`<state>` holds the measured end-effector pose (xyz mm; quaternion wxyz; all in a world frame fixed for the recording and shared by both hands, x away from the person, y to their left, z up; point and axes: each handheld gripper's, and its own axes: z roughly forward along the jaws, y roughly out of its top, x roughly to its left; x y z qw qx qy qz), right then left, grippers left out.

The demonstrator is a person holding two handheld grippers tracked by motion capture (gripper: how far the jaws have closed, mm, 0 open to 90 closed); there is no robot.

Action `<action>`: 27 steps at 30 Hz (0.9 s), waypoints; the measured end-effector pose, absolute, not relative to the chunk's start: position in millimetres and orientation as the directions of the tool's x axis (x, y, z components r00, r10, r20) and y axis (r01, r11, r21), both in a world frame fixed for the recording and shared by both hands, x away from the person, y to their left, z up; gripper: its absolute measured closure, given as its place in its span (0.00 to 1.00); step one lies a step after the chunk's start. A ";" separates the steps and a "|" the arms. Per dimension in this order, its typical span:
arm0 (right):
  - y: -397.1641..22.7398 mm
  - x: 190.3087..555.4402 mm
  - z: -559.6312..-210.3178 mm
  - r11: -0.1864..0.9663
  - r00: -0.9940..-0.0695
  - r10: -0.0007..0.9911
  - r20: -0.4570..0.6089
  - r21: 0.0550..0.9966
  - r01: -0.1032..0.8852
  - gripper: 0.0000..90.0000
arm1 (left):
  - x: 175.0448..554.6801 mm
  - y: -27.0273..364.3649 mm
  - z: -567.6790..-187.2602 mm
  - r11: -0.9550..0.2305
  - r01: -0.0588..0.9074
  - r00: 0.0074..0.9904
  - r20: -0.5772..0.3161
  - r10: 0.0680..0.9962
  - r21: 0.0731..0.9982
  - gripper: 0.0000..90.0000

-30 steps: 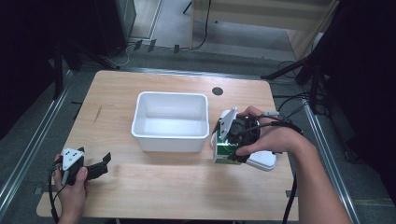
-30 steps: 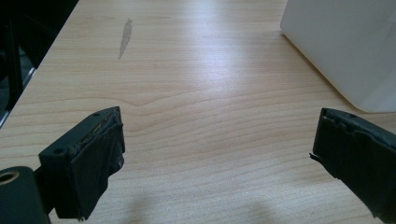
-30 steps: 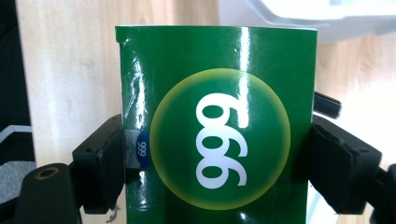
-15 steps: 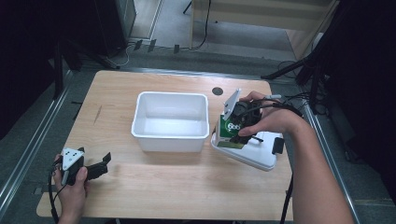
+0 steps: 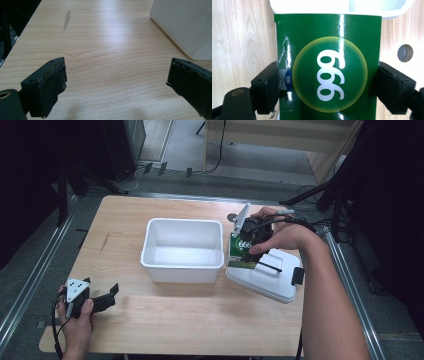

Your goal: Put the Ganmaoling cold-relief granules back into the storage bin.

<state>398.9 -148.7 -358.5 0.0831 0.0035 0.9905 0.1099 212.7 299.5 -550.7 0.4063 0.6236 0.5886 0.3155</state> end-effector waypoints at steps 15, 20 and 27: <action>-138.5 403.3 -319.5 0.977 -0.982 0.030 -0.188 0.214 -0.011 0.18 | 212.6 299.4 -550.7 0.016 0.479 0.114 -0.080 0.990 0.878 0.03; -133.4 404.7 -309.4 0.977 -0.982 0.029 -0.185 0.215 -0.012 0.18 | 212.5 299.3 -550.7 0.018 0.479 0.113 -0.082 0.990 0.878 0.03; -123.4 405.5 -300.4 0.978 -0.983 0.031 -0.182 0.209 -0.007 0.18 | 212.4 299.3 -550.7 0.020 0.477 0.113 -0.084 0.990 0.879 0.03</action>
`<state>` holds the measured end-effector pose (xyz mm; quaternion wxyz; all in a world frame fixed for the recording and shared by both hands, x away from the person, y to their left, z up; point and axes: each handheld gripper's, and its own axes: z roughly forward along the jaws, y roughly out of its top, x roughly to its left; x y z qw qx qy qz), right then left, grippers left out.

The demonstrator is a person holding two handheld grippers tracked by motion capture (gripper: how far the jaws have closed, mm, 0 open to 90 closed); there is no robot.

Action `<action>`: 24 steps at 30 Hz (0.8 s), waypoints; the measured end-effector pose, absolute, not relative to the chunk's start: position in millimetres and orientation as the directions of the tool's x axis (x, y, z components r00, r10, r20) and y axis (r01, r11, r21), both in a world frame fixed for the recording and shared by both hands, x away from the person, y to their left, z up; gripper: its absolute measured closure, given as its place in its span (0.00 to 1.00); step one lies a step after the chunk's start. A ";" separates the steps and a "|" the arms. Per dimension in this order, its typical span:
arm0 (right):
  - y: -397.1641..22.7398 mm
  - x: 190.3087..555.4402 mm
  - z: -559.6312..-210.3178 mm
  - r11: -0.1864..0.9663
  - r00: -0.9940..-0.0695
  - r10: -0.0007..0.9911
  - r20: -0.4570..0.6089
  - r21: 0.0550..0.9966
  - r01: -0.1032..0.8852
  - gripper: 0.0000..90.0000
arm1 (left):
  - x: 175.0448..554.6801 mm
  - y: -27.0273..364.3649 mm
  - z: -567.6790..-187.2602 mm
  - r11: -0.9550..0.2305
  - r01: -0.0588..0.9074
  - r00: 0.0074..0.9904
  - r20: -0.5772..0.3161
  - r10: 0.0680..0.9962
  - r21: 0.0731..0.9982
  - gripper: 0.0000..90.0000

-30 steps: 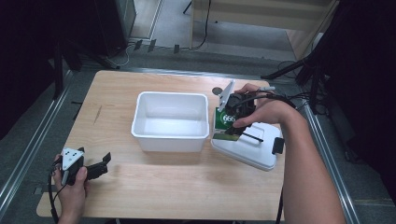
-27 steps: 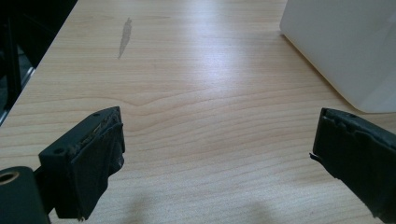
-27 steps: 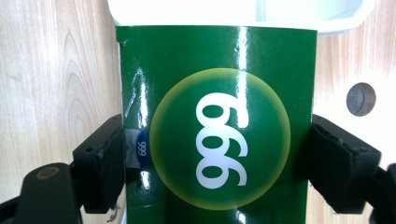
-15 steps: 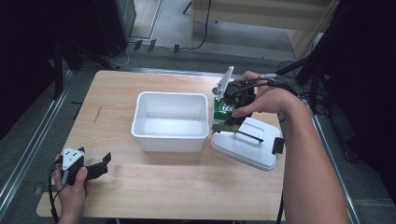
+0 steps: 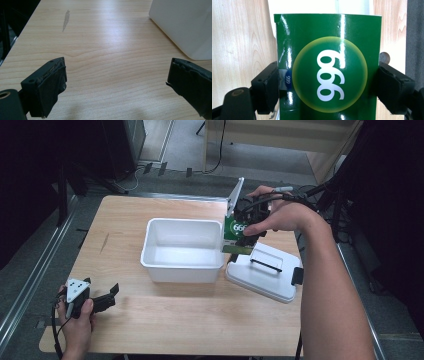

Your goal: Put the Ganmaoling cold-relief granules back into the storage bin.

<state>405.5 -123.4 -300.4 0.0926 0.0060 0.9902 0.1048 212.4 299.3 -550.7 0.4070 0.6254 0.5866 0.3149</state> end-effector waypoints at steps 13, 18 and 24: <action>-90.6 406.9 -300.6 0.976 -0.986 0.016 -0.167 0.217 -0.021 0.18 | 212.2 299.2 -550.6 0.012 0.478 0.119 -0.079 0.990 0.878 0.03; -77.4 408.5 -304.1 0.974 -0.986 0.005 -0.167 0.224 -0.033 0.18 | 212.2 298.9 -550.6 0.009 0.478 0.124 -0.078 0.989 0.878 0.03; -63.3 410.4 -311.8 0.975 -0.986 -0.009 -0.167 0.217 -0.045 0.18 | 212.1 298.9 -550.6 0.010 0.479 0.126 -0.080 0.989 0.878 0.03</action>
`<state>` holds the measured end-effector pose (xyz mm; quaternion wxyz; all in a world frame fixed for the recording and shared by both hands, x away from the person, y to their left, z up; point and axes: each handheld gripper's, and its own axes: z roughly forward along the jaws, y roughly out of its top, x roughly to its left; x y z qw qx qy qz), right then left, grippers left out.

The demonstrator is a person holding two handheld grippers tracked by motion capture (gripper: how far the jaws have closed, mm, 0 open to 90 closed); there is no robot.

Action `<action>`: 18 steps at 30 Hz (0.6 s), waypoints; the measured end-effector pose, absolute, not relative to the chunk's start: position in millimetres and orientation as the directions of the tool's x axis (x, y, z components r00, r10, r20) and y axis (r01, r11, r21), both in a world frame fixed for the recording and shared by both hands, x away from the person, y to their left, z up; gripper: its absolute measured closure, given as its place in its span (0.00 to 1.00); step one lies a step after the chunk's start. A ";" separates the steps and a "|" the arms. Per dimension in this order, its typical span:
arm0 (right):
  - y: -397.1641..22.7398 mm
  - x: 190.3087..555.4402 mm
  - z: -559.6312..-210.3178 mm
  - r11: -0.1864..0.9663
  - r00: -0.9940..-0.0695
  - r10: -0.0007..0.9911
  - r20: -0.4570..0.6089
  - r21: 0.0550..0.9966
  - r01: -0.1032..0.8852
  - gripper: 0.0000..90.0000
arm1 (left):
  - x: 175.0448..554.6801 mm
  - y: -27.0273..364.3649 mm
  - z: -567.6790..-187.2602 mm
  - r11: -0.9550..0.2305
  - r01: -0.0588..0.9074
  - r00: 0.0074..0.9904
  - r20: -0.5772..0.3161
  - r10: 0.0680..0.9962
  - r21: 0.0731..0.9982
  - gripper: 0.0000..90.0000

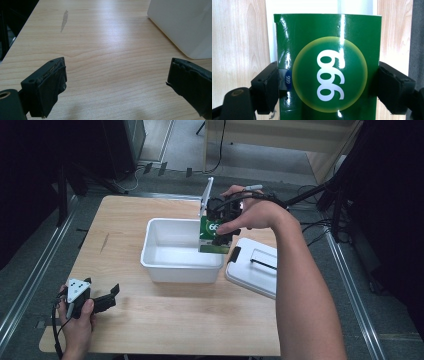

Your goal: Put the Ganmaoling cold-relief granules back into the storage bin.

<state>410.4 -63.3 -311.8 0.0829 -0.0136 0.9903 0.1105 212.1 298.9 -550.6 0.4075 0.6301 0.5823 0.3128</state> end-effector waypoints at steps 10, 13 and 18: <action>-46.0 414.6 -328.8 0.973 -0.984 -0.034 -0.172 0.219 -0.072 0.18 | 212.2 299.7 -550.6 0.017 0.480 0.126 -0.089 0.988 0.877 0.03; -44.6 415.2 -334.5 0.973 -0.987 -0.021 -0.159 0.224 -0.057 0.18 | 212.2 299.5 -550.5 0.017 0.480 0.125 -0.087 0.988 0.877 0.03; -43.3 419.3 -346.0 0.970 -0.987 -0.028 -0.159 0.233 -0.065 0.18 | 212.3 299.5 -550.7 0.019 0.477 0.124 -0.088 0.988 0.879 0.03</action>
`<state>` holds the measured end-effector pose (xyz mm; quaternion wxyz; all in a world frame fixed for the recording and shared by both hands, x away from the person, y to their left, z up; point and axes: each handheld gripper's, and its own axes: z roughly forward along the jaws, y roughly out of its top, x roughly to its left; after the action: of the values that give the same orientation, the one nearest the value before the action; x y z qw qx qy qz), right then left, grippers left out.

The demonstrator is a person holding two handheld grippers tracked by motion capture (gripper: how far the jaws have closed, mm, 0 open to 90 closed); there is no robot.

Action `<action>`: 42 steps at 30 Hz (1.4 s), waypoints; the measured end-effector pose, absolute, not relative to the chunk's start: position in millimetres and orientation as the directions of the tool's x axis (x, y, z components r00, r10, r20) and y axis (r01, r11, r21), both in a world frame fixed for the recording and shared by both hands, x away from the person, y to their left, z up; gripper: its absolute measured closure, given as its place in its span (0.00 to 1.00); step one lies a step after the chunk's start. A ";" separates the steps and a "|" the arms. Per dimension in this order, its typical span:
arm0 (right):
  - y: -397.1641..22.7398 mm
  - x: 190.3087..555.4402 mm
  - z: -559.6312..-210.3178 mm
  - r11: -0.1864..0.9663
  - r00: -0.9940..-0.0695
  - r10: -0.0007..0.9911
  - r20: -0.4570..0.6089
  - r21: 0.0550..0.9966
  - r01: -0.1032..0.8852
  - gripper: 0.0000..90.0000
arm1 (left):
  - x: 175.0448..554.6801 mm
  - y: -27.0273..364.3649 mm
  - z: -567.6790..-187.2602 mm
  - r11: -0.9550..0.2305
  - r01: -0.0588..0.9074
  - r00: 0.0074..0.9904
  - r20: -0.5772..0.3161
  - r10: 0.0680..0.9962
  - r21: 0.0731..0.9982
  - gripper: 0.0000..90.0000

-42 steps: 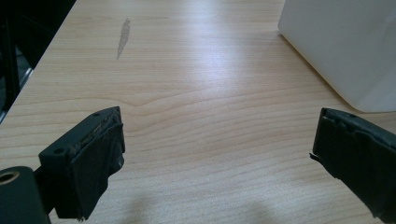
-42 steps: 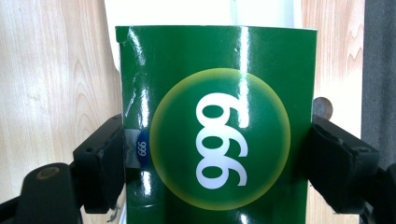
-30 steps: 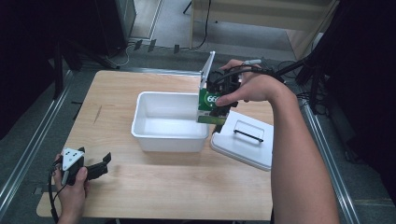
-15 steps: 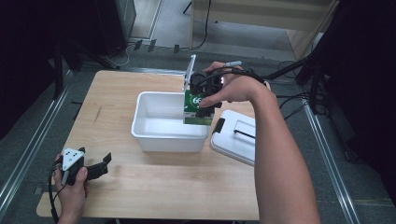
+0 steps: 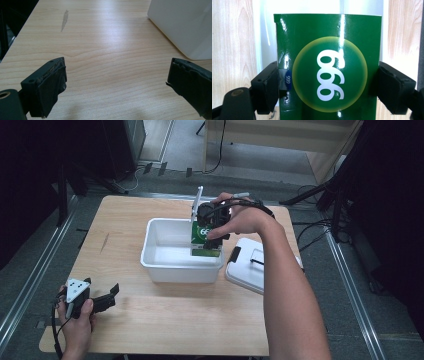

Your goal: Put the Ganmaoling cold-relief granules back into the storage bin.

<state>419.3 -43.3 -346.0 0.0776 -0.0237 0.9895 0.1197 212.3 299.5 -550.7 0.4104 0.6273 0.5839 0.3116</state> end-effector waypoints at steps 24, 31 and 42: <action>-46.1 425.8 -395.1 0.966 -0.989 -0.033 -0.145 0.248 -0.069 0.17 | 212.6 299.6 -551.0 0.024 0.474 0.122 -0.093 0.988 0.880 0.03; -45.6 426.9 -407.6 0.969 -0.990 -0.017 -0.142 0.243 -0.052 0.17 | 212.5 299.7 -551.0 0.027 0.473 0.121 -0.095 0.988 0.880 0.03; -41.7 428.5 -422.5 0.976 -0.985 -0.037 -0.170 0.207 -0.073 0.17 | 212.3 299.9 -550.8 0.024 0.476 0.123 -0.094 0.988 0.879 0.03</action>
<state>428.5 -41.7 -422.5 0.0829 -0.0278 0.9904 0.1069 212.3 299.9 -550.8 0.4124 0.6257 0.5849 0.3103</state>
